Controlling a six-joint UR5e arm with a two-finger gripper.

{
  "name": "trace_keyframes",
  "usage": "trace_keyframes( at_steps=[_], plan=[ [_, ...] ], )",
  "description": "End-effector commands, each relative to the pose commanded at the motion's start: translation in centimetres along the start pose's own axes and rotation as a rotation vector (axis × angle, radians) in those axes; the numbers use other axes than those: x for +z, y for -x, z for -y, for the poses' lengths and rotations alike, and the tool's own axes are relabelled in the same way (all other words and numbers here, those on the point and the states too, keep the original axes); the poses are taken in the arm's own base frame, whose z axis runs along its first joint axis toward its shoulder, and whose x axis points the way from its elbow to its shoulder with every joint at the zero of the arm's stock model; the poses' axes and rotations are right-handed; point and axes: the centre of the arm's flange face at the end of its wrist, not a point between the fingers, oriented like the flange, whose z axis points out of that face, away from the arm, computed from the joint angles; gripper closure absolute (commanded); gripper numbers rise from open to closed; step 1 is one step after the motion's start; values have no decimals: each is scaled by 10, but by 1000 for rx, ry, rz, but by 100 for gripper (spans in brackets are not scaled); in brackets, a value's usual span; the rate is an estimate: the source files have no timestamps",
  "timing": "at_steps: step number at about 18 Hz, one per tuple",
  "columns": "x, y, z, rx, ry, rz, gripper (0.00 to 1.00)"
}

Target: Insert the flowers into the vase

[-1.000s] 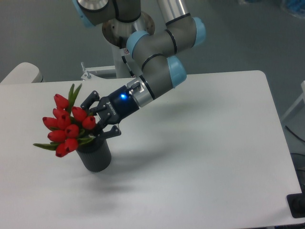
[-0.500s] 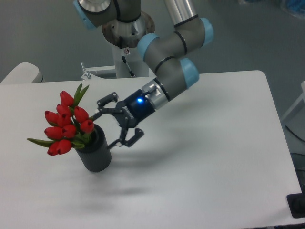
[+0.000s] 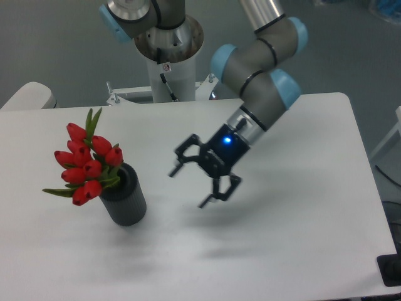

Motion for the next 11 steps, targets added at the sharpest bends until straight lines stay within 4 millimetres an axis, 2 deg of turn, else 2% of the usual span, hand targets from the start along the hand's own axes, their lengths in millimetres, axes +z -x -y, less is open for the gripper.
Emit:
trace_keyframes(
  at_steps=[6,9,11],
  plan=[
    [-17,34,2,58,269,102,0],
    [-24,45,-4,82,486,145,0],
    [-32,49,-6,79,553,151,0]
  ],
)
